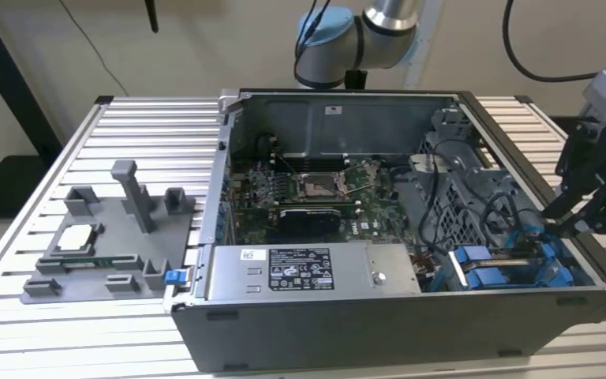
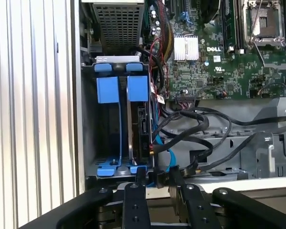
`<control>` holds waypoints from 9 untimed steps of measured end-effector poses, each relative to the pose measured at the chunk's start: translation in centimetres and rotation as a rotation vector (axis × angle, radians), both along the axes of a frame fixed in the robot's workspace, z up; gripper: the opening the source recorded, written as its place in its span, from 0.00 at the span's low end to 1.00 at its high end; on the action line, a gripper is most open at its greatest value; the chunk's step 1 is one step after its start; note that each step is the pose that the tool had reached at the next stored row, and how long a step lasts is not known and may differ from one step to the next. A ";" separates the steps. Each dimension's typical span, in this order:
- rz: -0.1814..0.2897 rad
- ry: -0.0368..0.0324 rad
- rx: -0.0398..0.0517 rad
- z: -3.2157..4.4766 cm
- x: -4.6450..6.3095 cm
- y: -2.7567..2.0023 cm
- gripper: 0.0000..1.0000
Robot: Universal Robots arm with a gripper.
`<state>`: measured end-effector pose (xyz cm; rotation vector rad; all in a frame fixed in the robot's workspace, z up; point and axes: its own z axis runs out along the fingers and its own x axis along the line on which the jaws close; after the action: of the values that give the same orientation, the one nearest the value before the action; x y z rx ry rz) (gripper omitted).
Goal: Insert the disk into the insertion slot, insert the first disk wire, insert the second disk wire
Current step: 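Insert the second disk wire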
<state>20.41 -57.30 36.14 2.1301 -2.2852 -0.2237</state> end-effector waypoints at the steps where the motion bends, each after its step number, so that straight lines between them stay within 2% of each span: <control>1: 0.000 0.0001 0.0000 -0.03 0.0 0.01 1.00; 9: 0.000 0.0004 0.0001 -0.29 0.3 0.02 1.00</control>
<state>20.70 -57.27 35.85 2.1304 -2.2845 -0.2242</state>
